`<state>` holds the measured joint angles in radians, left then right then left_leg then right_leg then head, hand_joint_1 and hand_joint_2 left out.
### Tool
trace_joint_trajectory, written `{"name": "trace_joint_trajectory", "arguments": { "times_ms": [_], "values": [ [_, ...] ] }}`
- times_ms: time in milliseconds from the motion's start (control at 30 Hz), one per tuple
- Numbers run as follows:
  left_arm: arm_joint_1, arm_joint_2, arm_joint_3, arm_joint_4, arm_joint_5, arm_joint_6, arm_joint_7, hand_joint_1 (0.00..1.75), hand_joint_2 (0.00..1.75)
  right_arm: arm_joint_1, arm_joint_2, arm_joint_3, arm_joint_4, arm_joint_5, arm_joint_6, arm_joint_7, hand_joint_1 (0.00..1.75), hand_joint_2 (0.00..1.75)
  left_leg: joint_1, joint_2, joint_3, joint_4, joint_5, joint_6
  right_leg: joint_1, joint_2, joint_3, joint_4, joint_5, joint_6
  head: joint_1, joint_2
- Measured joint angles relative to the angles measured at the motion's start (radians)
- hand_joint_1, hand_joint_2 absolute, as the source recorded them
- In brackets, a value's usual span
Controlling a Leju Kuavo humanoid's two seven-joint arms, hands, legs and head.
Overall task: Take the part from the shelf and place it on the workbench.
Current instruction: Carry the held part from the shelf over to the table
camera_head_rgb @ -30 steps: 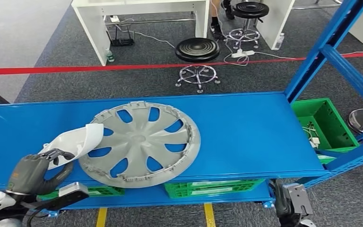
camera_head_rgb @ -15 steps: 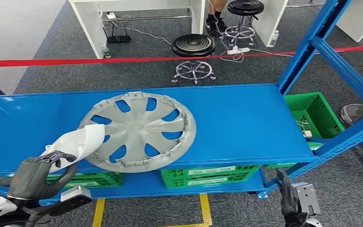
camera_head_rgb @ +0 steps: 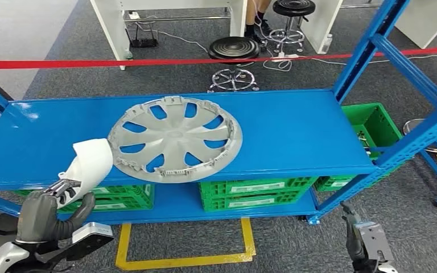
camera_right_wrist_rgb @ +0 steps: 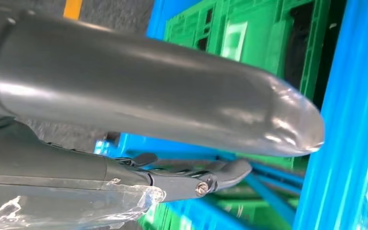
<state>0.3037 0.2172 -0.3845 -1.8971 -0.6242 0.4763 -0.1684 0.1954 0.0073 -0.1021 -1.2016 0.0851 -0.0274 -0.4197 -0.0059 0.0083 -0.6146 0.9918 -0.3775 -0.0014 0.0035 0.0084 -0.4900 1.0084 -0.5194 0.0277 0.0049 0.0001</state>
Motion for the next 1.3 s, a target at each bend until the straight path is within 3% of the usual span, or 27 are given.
{"name": "trace_joint_trajectory", "arguments": {
  "times_ms": [67, 100, 167, 233, 267, 300, 333, 400, 467, 500, 567, 600, 633, 700, 733, 767, 800, 833, 867, 900, 967, 1033, 1100, 1133, 1167, 1233, 1300],
  "values": [
    [0.006, 0.002, -0.01, 0.0, 0.054, 0.03, -0.034, 1.75, 1.75, 0.014, 0.004, -0.006, -0.021, 0.008, -0.008, 0.013, 0.0, 0.0, 0.003, 0.003, -0.002, -0.002, 0.01, -0.012, 0.001, 0.003, -0.012, -0.008, 0.013, -0.01, 0.004, 0.0],
    [0.012, 0.005, -0.013, 0.0, 0.081, 0.044, -0.056, 1.75, 1.75, 0.024, 0.008, -0.007, -0.034, 0.008, -0.01, 0.018, 0.0, 0.0, 0.003, 0.001, -0.007, 0.005, -0.003, -0.019, -0.001, 0.004, -0.02, -0.009, 0.023, -0.018, 0.004, 0.0],
    [0.02, 0.013, -0.015, 0.0, 0.113, 0.062, -0.084, 1.75, 1.75, 0.044, 0.016, -0.008, -0.057, 0.006, -0.013, 0.022, 0.0, 0.0, 0.005, -0.003, -0.031, 0.069, -0.082, -0.03, -0.007, 0.008, -0.039, -0.013, 0.049, -0.028, 0.002, 0.0],
    [0.023, 0.018, -0.018, 0.0, 0.121, 0.065, -0.092, 1.75, 1.75, 0.056, 0.02, -0.009, -0.072, 0.005, -0.013, 0.024, 0.0, 0.0, 0.006, -0.004, -0.064, 0.196, -0.18, -0.038, -0.009, 0.016, -0.068, -0.013, 0.076, -0.029, 0.0, 0.0],
    [0.023, 0.019, -0.019, 0.0, 0.122, 0.066, -0.094, 1.75, 1.75, 0.06, 0.022, -0.009, -0.076, 0.005, -0.013, 0.024, 0.0, 0.0, 0.007, -0.004, -0.071, 0.249, -0.203, -0.04, -0.01, 0.021, -0.085, -0.012, 0.089, -0.028, 0.0, 0.0],
    [0.024, 0.02, -0.02, 0.0, 0.123, 0.066, -0.096, 1.75, 1.75, 0.065, 0.024, -0.009, -0.08, 0.004, -0.014, 0.024, 0.0, 0.0, 0.007, -0.005, -0.064, 0.276, -0.202, -0.04, -0.01, 0.028, -0.102, -0.011, 0.101, -0.025, 0.0, 0.0],
    [0.024, 0.021, -0.021, 0.0, 0.123, 0.066, -0.097, 1.75, 1.75, 0.068, 0.025, -0.009, -0.082, 0.004, -0.014, 0.025, 0.0, 0.0, 0.007, -0.006, -0.041, 0.266, -0.182, -0.039, -0.011, 0.034, -0.118, -0.011, 0.114, -0.023, 0.0, 0.0],
    [0.024, 0.023, -0.022, 0.0, 0.124, 0.066, -0.098, 1.75, 1.75, 0.071, 0.027, -0.009, -0.088, 0.004, -0.014, 0.025, 0.0, 0.0, 0.009, -0.032, 0.053, 0.154, -0.134, -0.036, -0.013, 0.052, -0.146, -0.01, 0.139, -0.015, 0.0, 0.0],
    [0.025, 0.024, -0.022, -0.001, 0.125, 0.066, -0.098, 1.75, 1.75, 0.07, 0.028, -0.009, -0.096, 0.004, -0.015, 0.025, 0.0, 0.0, 0.013, -0.079, 0.148, 0.014, -0.135, -0.028, -0.012, 0.071, -0.165, -0.008, 0.163, -0.005, 0.001, 0.0],
    [0.026, 0.025, -0.023, -0.002, 0.125, 0.067, -0.099, 1.75, 1.75, 0.07, 0.029, -0.01, -0.1, 0.004, -0.015, 0.025, 0.0, 0.0, 0.013, -0.092, 0.172, -0.024, -0.144, -0.023, -0.011, 0.082, -0.171, -0.01, 0.175, 0.001, 0.0, 0.0],
    [0.027, 0.025, -0.023, -0.002, 0.126, 0.068, -0.099, 1.75, 1.75, 0.074, 0.029, -0.011, -0.104, 0.003, -0.015, 0.025, 0.0, 0.0, 0.012, -0.075, 0.171, -0.035, -0.142, -0.008, -0.011, 0.101, -0.178, -0.017, 0.198, 0.012, 0.0, 0.0],
    [0.027, 0.025, -0.023, -0.003, 0.126, 0.068, -0.099, 1.75, 1.75, 0.078, 0.029, -0.011, -0.105, 0.003, -0.015, 0.026, 0.0, 0.0, 0.012, -0.061, 0.165, -0.034, -0.134, -0.001, -0.011, 0.094, -0.184, -0.013, 0.193, 0.016, 0.001, 0.0],
    [0.027, 0.025, -0.023, -0.003, 0.126, 0.068, -0.099, 1.75, 1.75, 0.082, 0.029, -0.012, -0.105, 0.003, -0.015, 0.026, 0.0, 0.0, 0.013, -0.046, 0.157, -0.035, -0.125, 0.008, -0.01, 0.075, -0.194, 0.006, 0.166, 0.02, 0.004, 0.0],
    [0.028, 0.025, -0.023, -0.003, 0.125, 0.07, -0.101, 1.75, 1.75, 0.084, 0.029, -0.011, -0.105, 0.001, -0.016, 0.026, 0.0, 0.0, 0.011, -0.017, 0.135, -0.035, -0.105, 0.019, -0.009, 0.022, -0.224, 0.109, 0.062, 0.027, 0.01, 0.0],
    [0.029, 0.025, -0.023, -0.004, 0.124, 0.073, -0.107, 1.75, 1.75, 0.083, 0.029, -0.011, -0.105, -0.001, -0.018, 0.026, 0.0, 0.0, 0.01, -0.003, 0.122, -0.034, -0.094, 0.022, -0.01, 0.008, -0.241, 0.181, 0.011, 0.03, 0.011, 0.0],
    [0.029, 0.025, -0.023, -0.004, 0.125, 0.077, -0.116, 1.75, 1.75, 0.083, 0.029, -0.011, -0.105, -0.004, -0.021, 0.026, 0.0, 0.0, 0.01, 0.01, 0.107, -0.033, -0.083, 0.021, -0.012, 0.001, -0.25, 0.248, -0.018, 0.033, 0.011, 0.0],
    [0.029, 0.024, -0.023, -0.004, 0.129, 0.081, -0.128, 1.75, 1.75, 0.085, 0.029, -0.011, -0.106, -0.007, -0.025, 0.026, 0.0, 0.0, 0.009, 0.023, 0.092, -0.032, -0.072, 0.02, -0.013, -0.002, -0.248, 0.292, -0.02, 0.036, 0.011, 0.0],
    [0.029, 0.023, -0.023, -0.004, 0.137, 0.084, -0.141, 1.75, 1.75, 0.088, 0.029, -0.012, -0.109, -0.011, -0.028, 0.026, 0.0, 0.0, 0.009, 0.036, 0.077, -0.03, -0.062, 0.018, -0.015, -0.004, -0.23, 0.304, -0.002, 0.038, 0.011, 0.0],
    [0.028, 0.022, -0.022, -0.004, 0.15, 0.085, -0.152, 1.75, 1.75, 0.092, 0.03, -0.014, -0.113, -0.015, -0.032, 0.026, 0.0, 0.0, 0.01, 0.048, 0.064, -0.028, -0.053, 0.014, -0.017, -0.008, -0.193, 0.279, 0.027, 0.039, 0.011, 0.0],
    [0.027, 0.02, -0.021, -0.004, 0.165, 0.084, -0.161, 1.75, 1.75, 0.095, 0.031, -0.017, -0.12, -0.018, -0.034, 0.026, 0.0, 0.0, 0.009, 0.059, 0.054, -0.025, -0.046, 0.01, -0.018, -0.021, -0.14, 0.222, 0.047, 0.041, 0.011, 0.0],
    [0.026, 0.017, -0.015, -0.005, 0.192, 0.079, -0.179, 1.75, 1.75, 0.097, 0.034, -0.021, -0.135, -0.021, -0.037, 0.026, 0.0, 0.0, 0.006, 0.081, 0.041, -0.021, -0.032, -0.001, -0.014, -0.061, -0.022, 0.064, 0.038, 0.042, 0.011, 0.0],
    [0.022, 0.013, -0.005, -0.007, 0.22, 0.067, -0.198, 1.75, 1.75, 0.103, 0.04, -0.027, -0.15, -0.023, -0.04, 0.026, 0.0, 0.0, 0.005, 0.103, 0.037, -0.022, -0.017, -0.012, -0.005, -0.076, 0.024, -0.026, 0.011, 0.031, 0.009, 0.0],
    [0.016, 0.008, 0.007, -0.006, 0.255, 0.044, -0.219, 1.75, 1.75, 0.121, 0.048, -0.037, -0.162, -0.024, -0.043, 0.029, 0.0, 0.0, 0.01, 0.112, 0.033, -0.024, -0.01, -0.024, -0.001, -0.059, 0.009, -0.039, 0.023, 0.009, 0.008, 0.0],
    [0.011, 0.004, 0.014, -0.003, 0.279, 0.022, -0.232, 1.75, 1.75, 0.135, 0.054, -0.046, -0.173, -0.021, -0.045, 0.035, 0.0, 0.0, 0.013, 0.095, 0.025, -0.015, -0.028, -0.03, -0.001, -0.049, 0.001, -0.042, 0.035, -0.003, 0.007, 0.0],
    [0.001, -0.002, 0.023, 0.005, 0.308, -0.008, -0.249, 1.75, 1.75, 0.152, 0.066, -0.059, -0.194, -0.015, -0.045, 0.045, 0.0, 0.0, 0.015, 0.069, 0.012, 0.014, -0.063, -0.036, -0.003, -0.042, -0.009, -0.045, 0.048, -0.013, 0.006, 0.0],
    [-0.033, -0.021, 0.044, 0.036, 0.356, -0.077, -0.283, 1.75, 1.75, 0.188, 0.108, -0.103, -0.257, 0.012, -0.024, 0.071, 0.0, 0.0, 0.017, 0.016, -0.024, 0.129, -0.16, -0.043, -0.004, -0.026, -0.033, -0.045, 0.071, -0.024, 0.005, 0.0],
    [-0.066, -0.045, 0.062, 0.072, 0.372, -0.124, -0.302, 1.75, 1.75, 0.217, 0.165, -0.165, -0.322, 0.053, 0.031, 0.091, 0.0, 0.0, 0.016, 0.003, -0.041, 0.237, -0.209, -0.043, -0.003, -0.006, -0.058, -0.042, 0.089, -0.026, 0.004, 0.0]
  ]
}}
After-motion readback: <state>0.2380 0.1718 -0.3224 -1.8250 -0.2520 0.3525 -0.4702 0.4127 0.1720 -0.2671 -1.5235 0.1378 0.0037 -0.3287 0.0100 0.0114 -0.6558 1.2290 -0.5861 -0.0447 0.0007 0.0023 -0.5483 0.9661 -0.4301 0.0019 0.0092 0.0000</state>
